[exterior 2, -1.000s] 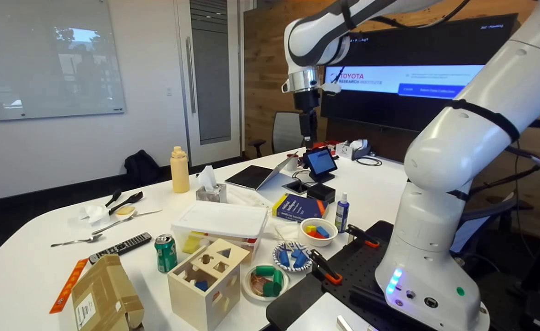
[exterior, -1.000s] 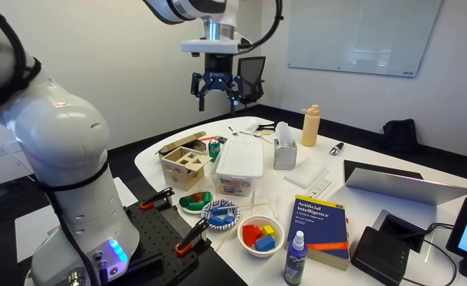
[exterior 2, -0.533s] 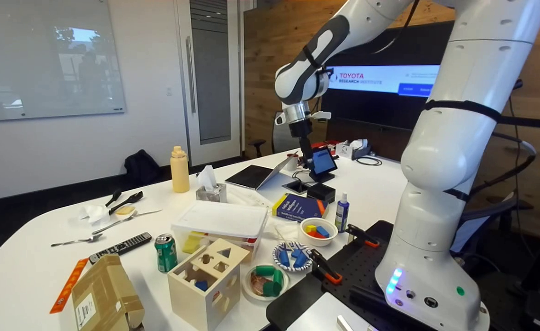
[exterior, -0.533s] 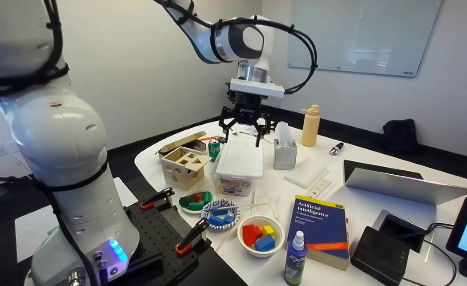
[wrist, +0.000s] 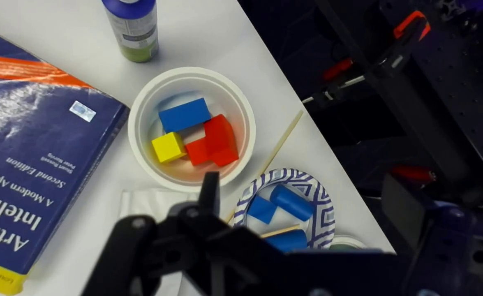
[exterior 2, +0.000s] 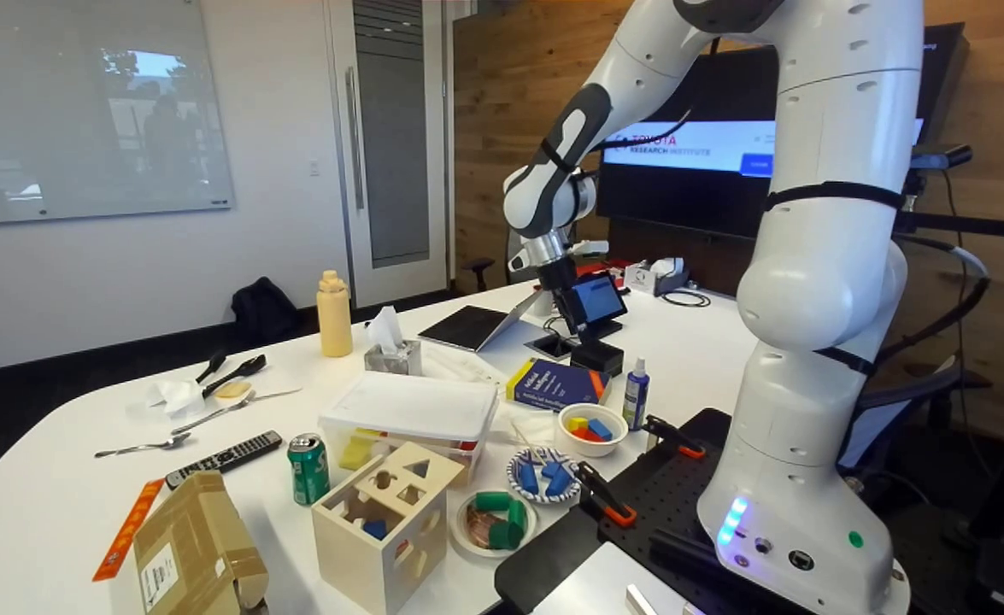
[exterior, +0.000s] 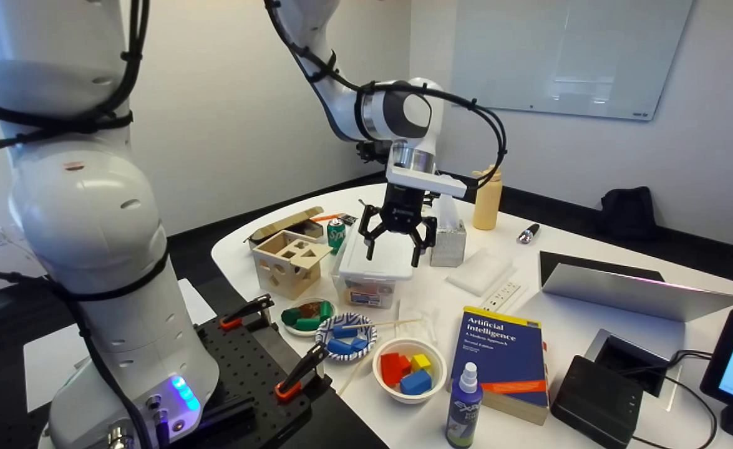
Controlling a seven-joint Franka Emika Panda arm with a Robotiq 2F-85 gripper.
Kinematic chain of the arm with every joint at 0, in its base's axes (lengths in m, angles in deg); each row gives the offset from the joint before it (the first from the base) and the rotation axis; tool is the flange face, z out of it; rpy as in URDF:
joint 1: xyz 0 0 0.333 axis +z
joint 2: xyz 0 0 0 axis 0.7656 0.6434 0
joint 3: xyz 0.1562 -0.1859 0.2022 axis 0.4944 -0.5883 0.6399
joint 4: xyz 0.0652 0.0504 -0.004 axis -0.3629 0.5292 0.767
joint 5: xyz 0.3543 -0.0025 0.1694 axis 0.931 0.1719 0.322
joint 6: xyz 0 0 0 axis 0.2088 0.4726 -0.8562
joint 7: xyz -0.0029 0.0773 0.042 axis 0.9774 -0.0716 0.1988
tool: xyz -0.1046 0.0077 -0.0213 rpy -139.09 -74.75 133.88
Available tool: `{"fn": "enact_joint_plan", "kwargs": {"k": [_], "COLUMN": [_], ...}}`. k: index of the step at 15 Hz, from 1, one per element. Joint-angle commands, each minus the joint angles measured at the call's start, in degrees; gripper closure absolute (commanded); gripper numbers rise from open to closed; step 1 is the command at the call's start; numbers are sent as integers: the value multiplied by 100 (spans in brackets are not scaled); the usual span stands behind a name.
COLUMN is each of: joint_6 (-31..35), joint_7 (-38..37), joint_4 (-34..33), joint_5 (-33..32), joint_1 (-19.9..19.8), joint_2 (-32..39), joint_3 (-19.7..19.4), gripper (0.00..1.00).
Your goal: Place the orange block inside the wooden object through the square whole
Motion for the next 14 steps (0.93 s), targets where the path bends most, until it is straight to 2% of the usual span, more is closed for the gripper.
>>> {"fn": "enact_joint_plan", "kwargs": {"k": [1, 3, 4, 8, 14], "joint_6": [552, 720, 534, 562, 738], "joint_7": [198, 91, 41, 40, -164], "joint_4": [79, 61, 35, -5, -313], "joint_5": [-55, -17, -40, -40, -600], "joint_1": [-283, -379, -372, -424, -275], "joint_2": [412, 698, 546, 690, 1747], "joint_3": [140, 159, 196, 228, 320], "gripper": [0, 0, 0, 0, 0]}}
